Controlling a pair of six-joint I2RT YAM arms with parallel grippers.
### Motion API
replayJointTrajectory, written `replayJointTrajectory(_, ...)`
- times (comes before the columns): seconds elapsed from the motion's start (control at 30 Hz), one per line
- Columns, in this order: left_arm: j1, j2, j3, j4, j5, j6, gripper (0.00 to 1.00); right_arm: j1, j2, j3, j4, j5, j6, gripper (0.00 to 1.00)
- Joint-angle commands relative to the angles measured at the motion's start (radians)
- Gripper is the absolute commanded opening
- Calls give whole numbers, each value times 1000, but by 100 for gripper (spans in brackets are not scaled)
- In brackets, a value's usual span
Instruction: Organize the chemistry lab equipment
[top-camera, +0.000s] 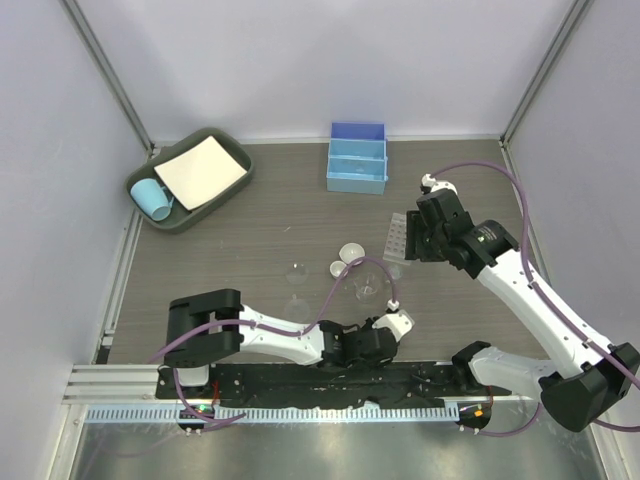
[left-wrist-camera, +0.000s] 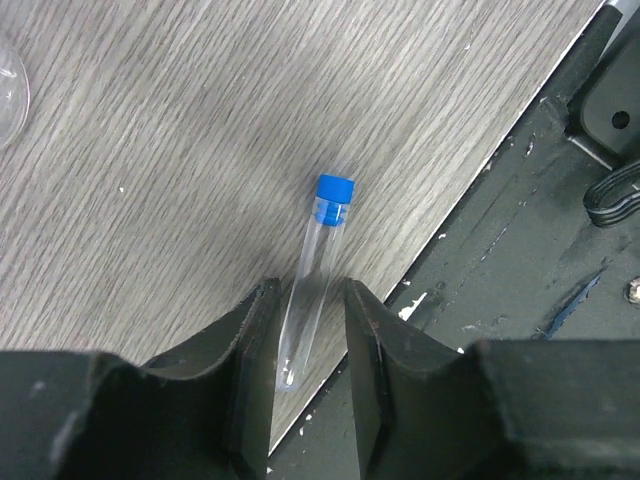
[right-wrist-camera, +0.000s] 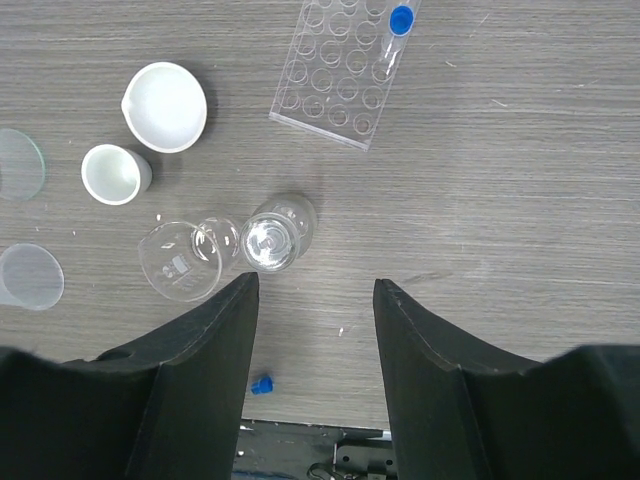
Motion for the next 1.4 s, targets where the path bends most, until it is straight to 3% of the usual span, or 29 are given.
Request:
replayJointTrajectory(0.0, 8, 43, -72, 11, 69, -26, 33, 13, -2, 0, 46, -9, -2, 55)
replayJointTrajectory(0.2, 9, 20, -87, 0, 61, -24, 16, 22, -4, 10, 39, -3, 6, 55)
replayJointTrajectory(0.3, 9, -9, -77, -30, 53, -15, 0, 23, -12, 23, 32, 3, 10, 54)
replayJointTrajectory(0.43, 21, -105, -75, -49, 70, 3, 0, 28, -24, 59, 7, 5, 7, 54)
replayJointTrajectory(0.77, 199, -529, -259, 94, 393, 8, 0, 28, -151, 80, -96, -98, 6, 54)
replayJointTrajectory(0.87, 289, -651, -325, 161, 542, -13, 0, 28, -208, 57, -120, -220, -5, 54)
replayJointTrajectory(0.97, 351, -733, -368, 212, 654, -30, 0, 29, -248, 17, -114, -443, -23, 54)
replayJointTrajectory(1.17, 411, -758, -403, 315, 826, -64, 0, 31, -331, -93, -7, -823, 10, 54)
replayJointTrajectory(1.37, 452, -747, -466, 513, 957, -158, 0, 29, -352, -202, 121, -966, 88, 50)
